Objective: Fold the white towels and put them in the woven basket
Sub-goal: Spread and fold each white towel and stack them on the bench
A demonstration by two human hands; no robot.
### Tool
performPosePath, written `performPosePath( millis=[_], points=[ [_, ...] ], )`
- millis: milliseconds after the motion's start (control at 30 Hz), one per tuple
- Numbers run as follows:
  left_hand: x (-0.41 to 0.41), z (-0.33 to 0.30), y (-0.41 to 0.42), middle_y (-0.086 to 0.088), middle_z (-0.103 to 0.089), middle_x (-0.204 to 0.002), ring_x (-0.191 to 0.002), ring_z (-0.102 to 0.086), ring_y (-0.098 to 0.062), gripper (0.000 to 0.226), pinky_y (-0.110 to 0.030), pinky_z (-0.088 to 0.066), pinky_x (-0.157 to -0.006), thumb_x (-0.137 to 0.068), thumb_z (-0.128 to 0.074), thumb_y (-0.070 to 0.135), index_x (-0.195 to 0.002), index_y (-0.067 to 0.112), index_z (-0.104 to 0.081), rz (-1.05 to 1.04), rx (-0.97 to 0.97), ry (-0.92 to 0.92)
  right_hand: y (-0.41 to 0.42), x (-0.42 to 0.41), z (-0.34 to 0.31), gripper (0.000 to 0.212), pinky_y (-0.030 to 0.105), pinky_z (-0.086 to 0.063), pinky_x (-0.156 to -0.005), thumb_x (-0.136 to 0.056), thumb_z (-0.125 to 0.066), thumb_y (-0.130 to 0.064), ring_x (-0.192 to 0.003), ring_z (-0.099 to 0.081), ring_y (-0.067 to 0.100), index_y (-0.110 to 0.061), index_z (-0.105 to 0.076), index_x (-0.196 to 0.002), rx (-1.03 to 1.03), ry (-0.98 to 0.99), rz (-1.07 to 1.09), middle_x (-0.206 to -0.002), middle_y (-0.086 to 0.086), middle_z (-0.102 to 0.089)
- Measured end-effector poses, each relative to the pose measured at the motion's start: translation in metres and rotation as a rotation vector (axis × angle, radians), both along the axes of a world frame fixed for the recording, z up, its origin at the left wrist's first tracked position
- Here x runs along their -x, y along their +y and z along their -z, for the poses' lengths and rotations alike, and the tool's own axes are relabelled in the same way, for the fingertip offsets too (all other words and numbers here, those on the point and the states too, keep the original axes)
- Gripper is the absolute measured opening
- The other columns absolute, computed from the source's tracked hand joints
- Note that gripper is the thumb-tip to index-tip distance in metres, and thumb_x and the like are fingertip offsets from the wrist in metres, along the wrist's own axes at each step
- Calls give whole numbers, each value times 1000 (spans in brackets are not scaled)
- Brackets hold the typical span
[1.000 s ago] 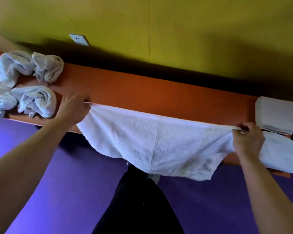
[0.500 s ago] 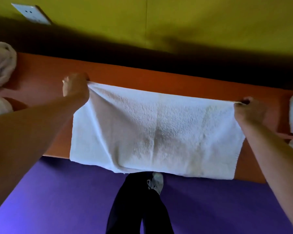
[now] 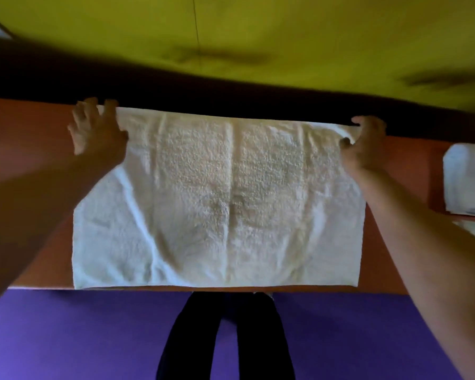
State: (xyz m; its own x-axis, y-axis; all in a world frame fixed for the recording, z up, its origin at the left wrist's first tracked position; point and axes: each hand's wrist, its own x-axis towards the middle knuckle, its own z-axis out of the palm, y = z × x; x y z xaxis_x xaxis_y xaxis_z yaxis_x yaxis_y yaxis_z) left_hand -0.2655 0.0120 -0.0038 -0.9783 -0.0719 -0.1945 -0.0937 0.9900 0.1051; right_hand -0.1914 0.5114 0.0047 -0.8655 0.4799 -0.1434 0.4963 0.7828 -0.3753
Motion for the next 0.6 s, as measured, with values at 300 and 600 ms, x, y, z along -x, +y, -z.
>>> performPosePath(
  millis=[300, 600],
  points=[
    [-193, 25, 123, -14, -54, -144, -126, -55, -40, 58, -53, -48, -97, -82, -76, 28, -137, 19, -59, 477, -163, -172, -9, -66, 28, 63, 47, -43, -111, -96, -66, -22, -139, -42, 33, -25, -38, -153, 117, -408, -170, -157, 7, -34],
    [-301, 33, 246, -15, -55, -144, -126, -58, -38, 64, -50, -53, -97, -64, -88, 29, -124, 21, -68, 612, -150, -359, 57, -67, 34, 56, 49, -52, -99, -98, -58, -28, -126, -53, 38, -25, -40, -151, 116, -365, -149, -148, 14, -45]
  ],
)
